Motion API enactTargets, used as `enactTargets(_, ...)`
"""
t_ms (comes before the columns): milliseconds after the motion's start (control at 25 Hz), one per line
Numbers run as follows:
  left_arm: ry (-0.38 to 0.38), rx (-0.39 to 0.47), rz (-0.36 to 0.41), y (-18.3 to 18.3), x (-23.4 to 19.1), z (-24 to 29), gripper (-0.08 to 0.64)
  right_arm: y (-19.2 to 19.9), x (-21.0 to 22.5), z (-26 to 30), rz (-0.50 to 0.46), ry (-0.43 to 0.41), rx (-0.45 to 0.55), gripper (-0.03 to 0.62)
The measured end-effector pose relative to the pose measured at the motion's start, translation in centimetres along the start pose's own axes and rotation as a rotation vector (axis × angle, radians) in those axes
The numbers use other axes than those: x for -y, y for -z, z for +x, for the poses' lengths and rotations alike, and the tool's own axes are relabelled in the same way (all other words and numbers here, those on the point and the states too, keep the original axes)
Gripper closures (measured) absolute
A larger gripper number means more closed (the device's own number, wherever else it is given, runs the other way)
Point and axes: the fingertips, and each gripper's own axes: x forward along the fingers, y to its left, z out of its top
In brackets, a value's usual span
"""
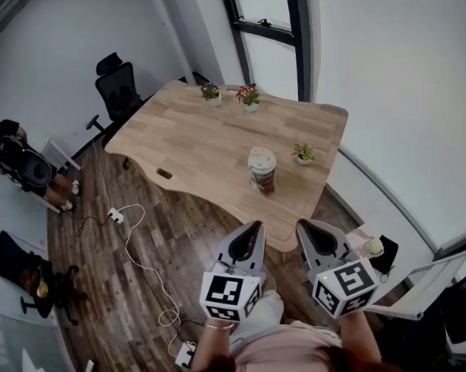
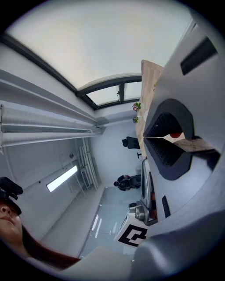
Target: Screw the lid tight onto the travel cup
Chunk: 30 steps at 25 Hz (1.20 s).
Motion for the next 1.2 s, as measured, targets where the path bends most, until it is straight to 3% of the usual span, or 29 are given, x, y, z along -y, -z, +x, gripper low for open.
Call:
enactTargets(760,0.162,-0.065,-0.035,1.4,-5.8,5.5,0.491,-0.6,0.6,9.1,-0.006,0.060,-0.039,0.591)
enactTargets(1200,0.244,-0.126,-0.090,4.2,-7.3,8.5,0.449,-0.2,1.7,12.3,-0.025,0.114,-0.068,0.589)
